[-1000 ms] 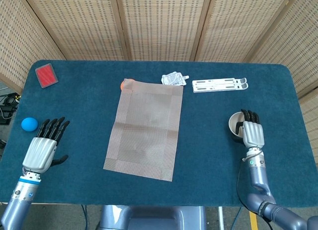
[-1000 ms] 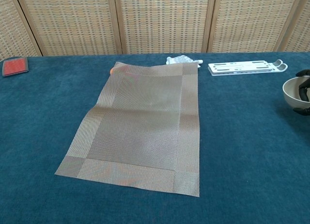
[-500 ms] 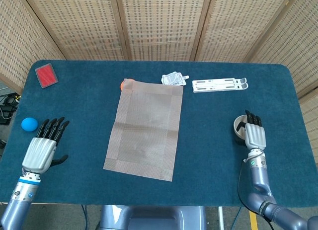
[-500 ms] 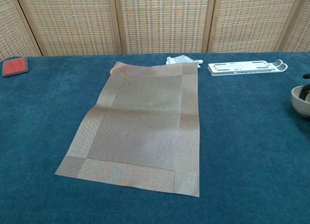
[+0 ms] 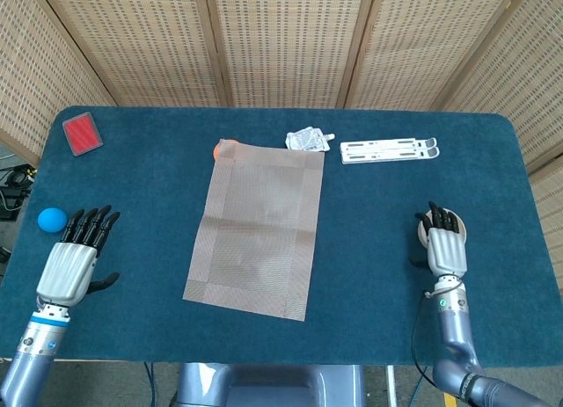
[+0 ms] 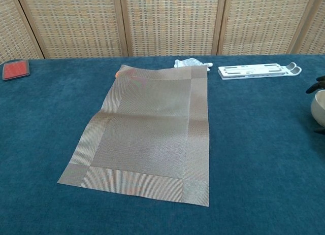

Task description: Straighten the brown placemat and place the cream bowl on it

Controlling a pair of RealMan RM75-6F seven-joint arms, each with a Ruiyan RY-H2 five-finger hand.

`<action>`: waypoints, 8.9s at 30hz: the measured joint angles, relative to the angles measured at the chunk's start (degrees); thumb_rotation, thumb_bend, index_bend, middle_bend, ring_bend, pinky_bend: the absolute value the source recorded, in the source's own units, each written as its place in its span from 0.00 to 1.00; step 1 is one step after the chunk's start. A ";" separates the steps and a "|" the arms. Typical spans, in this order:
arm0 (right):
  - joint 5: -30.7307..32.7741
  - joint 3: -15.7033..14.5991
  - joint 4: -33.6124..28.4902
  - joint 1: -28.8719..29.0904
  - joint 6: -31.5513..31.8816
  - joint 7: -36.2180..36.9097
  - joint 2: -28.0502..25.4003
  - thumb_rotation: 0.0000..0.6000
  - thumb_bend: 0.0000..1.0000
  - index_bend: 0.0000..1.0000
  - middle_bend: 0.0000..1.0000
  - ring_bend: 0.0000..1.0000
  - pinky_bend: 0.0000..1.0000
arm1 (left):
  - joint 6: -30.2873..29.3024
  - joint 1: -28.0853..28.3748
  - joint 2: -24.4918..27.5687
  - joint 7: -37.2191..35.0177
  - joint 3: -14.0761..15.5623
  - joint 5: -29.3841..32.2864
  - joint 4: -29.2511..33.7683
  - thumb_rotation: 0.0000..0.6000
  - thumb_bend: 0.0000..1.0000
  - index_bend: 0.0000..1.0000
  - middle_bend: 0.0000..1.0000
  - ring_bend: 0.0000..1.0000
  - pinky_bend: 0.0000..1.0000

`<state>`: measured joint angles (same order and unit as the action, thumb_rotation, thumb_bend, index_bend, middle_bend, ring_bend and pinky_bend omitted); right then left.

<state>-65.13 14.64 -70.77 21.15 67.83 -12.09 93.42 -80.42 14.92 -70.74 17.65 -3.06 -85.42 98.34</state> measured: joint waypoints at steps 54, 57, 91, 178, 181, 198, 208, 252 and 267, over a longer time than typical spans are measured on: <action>-7.37 -12.96 -22.83 -5.22 6.82 -11.16 16.39 1.00 0.13 0.10 0.00 0.00 0.00 | 0.71 -0.35 1.12 -2.31 -1.68 2.78 -0.51 1.00 0.11 0.00 0.00 0.00 0.00; -7.72 -12.99 -22.03 -5.43 7.03 -10.86 17.05 1.00 0.13 0.10 0.00 0.00 0.00 | 0.66 -0.39 1.14 -2.32 -1.73 2.89 -0.53 1.00 0.11 0.00 0.00 0.00 0.00; -8.69 -10.77 -5.39 -4.22 2.44 -5.87 23.88 1.00 0.19 0.05 0.00 0.00 0.00 | 1.35 -0.23 1.15 -1.88 -2.26 4.75 -1.36 1.00 0.12 0.00 0.00 0.00 0.00; -11.42 0.61 -7.04 -5.49 10.44 11.08 3.76 1.00 0.58 0.75 0.15 0.00 0.00 | 1.99 0.11 0.69 -1.88 -1.83 4.81 -1.07 1.00 0.12 0.00 0.00 0.00 0.00; -7.76 3.52 -4.67 -3.87 7.42 10.64 2.64 1.00 0.58 0.75 0.15 0.00 0.00 | 2.08 0.15 0.53 -1.59 -1.75 4.79 -1.13 1.00 0.12 0.00 0.00 0.00 0.00; 2.40 8.45 -5.95 -3.34 1.84 6.58 -8.38 1.00 0.24 0.18 0.00 0.00 0.00 | 4.45 1.72 -2.35 2.21 -1.24 5.08 -2.23 1.00 0.12 0.00 0.00 0.00 0.00; -4.53 5.27 -12.39 -8.99 10.87 14.17 -12.91 1.00 0.24 0.18 0.00 0.00 0.00 | 9.56 6.08 -4.63 5.36 -3.47 7.78 -3.51 1.00 0.12 0.00 0.00 0.00 0.00; -6.03 4.85 -11.18 -10.22 14.18 25.57 -15.74 1.00 0.24 0.18 0.00 0.00 0.00 | 34.74 39.02 -41.51 2.11 -10.77 13.38 -55.30 1.00 0.14 0.37 0.00 0.00 0.00; -5.47 4.89 -11.08 -10.04 14.03 26.15 -15.68 1.00 0.24 0.18 0.00 0.00 0.00 | 33.81 41.84 -48.36 -6.37 -9.13 9.86 -66.85 1.00 0.39 0.46 0.00 0.00 0.00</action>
<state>-70.60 19.53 -81.85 11.11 81.86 14.06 77.74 -46.61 56.76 -119.10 11.28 -12.20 -75.56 31.49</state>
